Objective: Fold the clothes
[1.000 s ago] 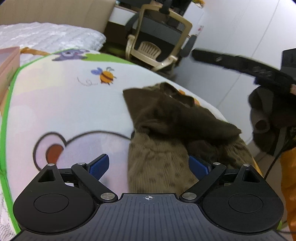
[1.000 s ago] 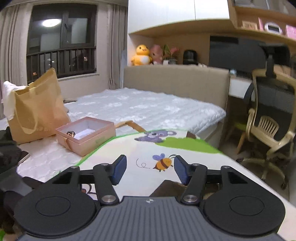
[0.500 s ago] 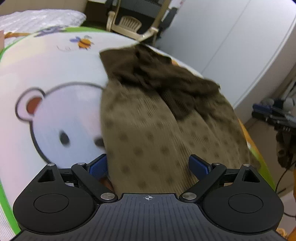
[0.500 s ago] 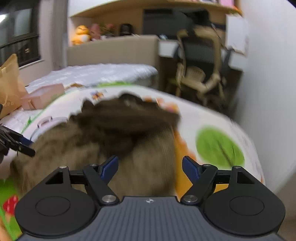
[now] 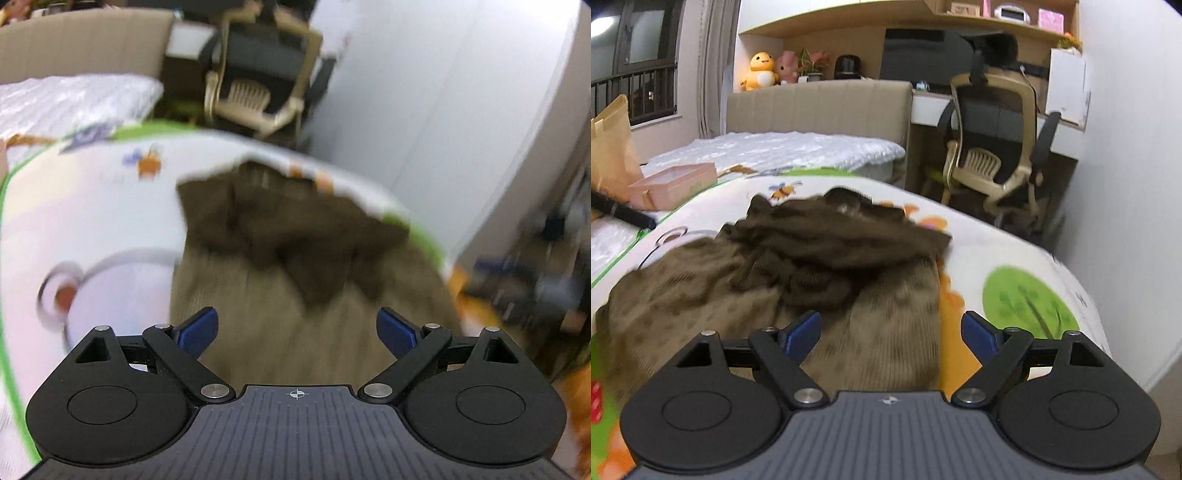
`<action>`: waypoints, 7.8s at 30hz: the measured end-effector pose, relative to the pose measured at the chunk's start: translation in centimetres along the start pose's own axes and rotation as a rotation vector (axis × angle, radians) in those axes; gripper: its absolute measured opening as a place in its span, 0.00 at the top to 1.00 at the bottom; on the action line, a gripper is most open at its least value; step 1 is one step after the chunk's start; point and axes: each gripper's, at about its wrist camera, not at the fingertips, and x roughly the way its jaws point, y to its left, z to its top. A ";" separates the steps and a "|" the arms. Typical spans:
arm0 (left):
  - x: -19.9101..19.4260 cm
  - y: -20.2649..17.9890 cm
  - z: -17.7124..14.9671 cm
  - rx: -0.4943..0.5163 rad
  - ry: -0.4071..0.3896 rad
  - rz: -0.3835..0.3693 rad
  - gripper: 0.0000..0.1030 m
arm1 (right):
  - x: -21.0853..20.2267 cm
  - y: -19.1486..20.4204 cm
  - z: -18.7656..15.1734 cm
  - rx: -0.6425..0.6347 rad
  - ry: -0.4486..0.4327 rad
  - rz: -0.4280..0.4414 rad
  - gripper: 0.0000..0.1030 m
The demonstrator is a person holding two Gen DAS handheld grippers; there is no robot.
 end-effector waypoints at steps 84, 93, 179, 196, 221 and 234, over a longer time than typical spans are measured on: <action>11.5 8.4 8.8 -0.170 0.059 0.176 0.38 | 14.4 -5.8 9.2 0.222 0.117 0.006 0.50; 19.9 9.9 10.1 -0.135 0.044 0.317 0.30 | 25.2 -6.5 7.9 0.347 0.214 0.005 0.82; 1.2 -15.1 -15.8 0.689 0.128 0.111 0.18 | -9.3 11.4 -5.7 -0.115 0.082 0.143 0.95; -0.1 -15.5 -2.4 0.572 -0.142 0.228 0.96 | -11.1 15.3 -4.5 -0.272 0.013 0.280 0.88; -1.9 -14.4 -4.2 0.555 -0.132 0.174 0.96 | -8.7 18.8 -7.0 -0.621 0.132 0.404 0.95; -1.9 -14.0 -4.2 0.529 -0.123 0.182 0.95 | -3.5 16.8 -7.3 -0.798 0.069 0.011 0.98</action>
